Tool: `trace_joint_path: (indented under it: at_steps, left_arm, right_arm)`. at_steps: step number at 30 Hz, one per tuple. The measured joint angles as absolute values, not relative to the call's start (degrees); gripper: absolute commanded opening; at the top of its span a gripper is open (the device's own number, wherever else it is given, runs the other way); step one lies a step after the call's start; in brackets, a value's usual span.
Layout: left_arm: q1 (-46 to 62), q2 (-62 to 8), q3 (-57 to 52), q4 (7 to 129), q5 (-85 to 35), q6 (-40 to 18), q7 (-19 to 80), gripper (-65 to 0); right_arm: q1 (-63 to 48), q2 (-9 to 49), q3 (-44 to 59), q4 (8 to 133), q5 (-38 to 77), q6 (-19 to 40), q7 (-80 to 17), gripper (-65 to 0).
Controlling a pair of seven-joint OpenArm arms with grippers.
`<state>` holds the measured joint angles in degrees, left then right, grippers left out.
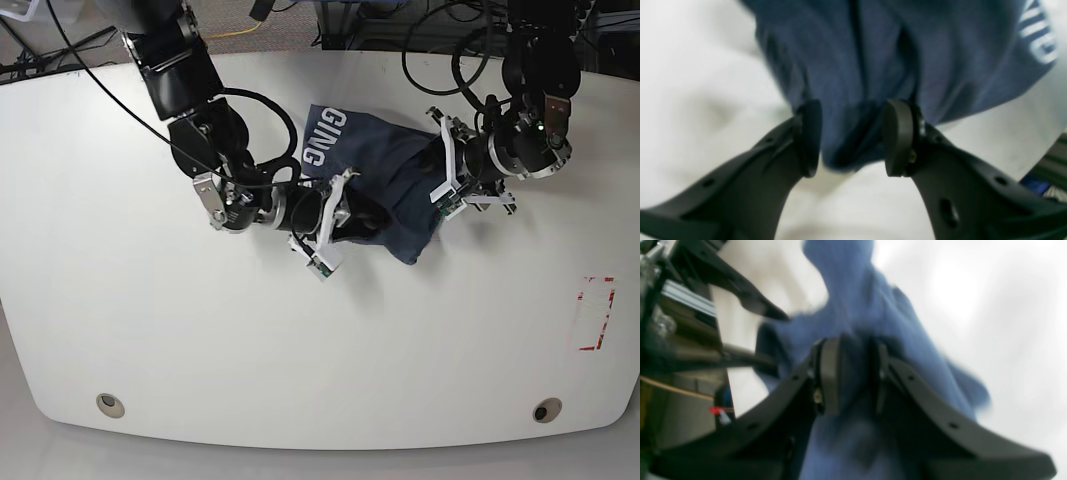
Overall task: Fold the T-shirt properly
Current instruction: 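Grasp the bundle's opposite edges with both grippers, then release the bundle with both grippers and lift them slightly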
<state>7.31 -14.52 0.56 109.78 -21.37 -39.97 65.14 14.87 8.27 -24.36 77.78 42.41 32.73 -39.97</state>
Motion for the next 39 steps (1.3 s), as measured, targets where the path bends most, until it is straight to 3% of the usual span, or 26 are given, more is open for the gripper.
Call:
trace_joint_path:
  at_steps: [11, 18, 27, 34, 39]
  left_arm:
    - [5.37, -17.89, 0.64, 101.65, -19.49, -39.97, 65.14, -38.2]
    - [4.73, -18.26, 0.64, 101.71, -19.57, -39.94, 65.1, -38.2]
    - [4.75, -17.96, -0.86, 108.6, -19.73, -39.94, 65.12, -38.2]
    - [4.67, -14.85, -5.76, 110.56, -19.33, -39.97, 65.41, -38.2]
    - [3.95, -14.44, -4.8, 109.62, -19.33, -39.94, 65.28, -38.2]
  right_arm:
    - [22.02, 4.73, -25.98, 60.62, 42.7, 32.38, -29.58, -52.0]
    - [24.95, 4.62, -25.98, 59.11, 42.48, 32.36, -28.73, -52.0]
    - [25.19, 9.54, -25.45, 72.23, 43.72, 32.4, -36.38, -52.3]
    - [15.57, 12.58, -19.33, 84.51, 42.83, 32.4, -44.31, -52.0]
    - [11.55, 12.56, -18.35, 86.83, 42.37, 32.42, -45.71, -52.0]
